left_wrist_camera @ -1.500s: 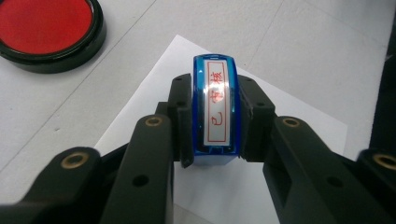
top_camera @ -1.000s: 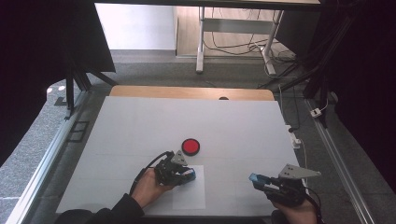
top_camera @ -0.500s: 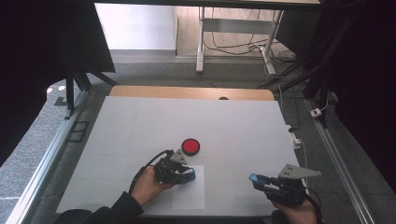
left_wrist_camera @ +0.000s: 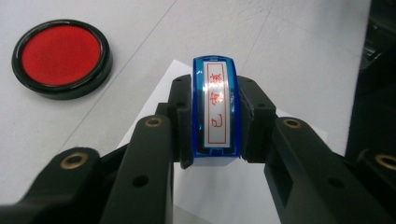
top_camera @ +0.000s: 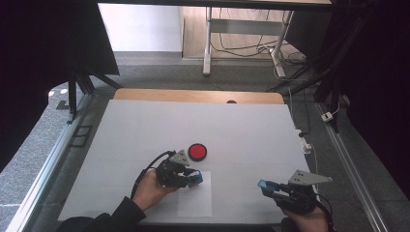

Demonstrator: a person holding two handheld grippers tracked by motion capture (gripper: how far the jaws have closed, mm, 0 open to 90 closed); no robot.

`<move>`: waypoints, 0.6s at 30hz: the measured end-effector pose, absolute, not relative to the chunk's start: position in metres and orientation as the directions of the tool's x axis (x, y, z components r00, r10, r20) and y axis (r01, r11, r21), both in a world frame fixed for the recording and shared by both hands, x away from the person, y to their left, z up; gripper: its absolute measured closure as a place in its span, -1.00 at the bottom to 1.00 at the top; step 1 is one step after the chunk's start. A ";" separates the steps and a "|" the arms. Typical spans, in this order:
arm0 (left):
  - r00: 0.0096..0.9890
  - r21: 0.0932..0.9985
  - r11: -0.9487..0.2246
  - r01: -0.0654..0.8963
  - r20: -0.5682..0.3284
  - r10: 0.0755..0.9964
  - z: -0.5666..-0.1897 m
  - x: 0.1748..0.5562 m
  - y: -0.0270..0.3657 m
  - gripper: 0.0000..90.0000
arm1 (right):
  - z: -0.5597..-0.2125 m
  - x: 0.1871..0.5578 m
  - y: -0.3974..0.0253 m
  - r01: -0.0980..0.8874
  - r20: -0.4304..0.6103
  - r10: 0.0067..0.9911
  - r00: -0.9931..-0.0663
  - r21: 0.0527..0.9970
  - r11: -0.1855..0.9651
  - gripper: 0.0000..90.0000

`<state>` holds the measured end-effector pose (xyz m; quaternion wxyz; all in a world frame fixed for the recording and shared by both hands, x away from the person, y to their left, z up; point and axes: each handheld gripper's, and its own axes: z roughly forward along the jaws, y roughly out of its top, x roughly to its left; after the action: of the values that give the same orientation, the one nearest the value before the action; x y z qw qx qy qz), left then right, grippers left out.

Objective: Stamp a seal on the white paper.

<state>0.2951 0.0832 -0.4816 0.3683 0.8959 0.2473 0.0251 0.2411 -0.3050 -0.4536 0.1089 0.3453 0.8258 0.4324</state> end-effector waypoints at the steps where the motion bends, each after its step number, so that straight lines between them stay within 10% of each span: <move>1: 0.876 0.677 -0.601 0.425 -0.139 0.462 -0.480 0.295 0.084 0.55 | -0.454 0.241 -0.305 0.476 0.119 0.664 -0.738 0.789 0.388 0.51; 18: 0.884 0.751 -0.516 0.411 -0.189 0.428 -0.459 0.298 0.107 0.55 | -0.454 0.241 -0.305 0.476 0.119 0.664 -0.739 0.790 0.387 0.51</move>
<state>0.2980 0.1070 -0.4585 0.4287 0.8706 0.2410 0.0101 0.2413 -0.3047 -0.4538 0.1085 0.3449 0.8258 0.4329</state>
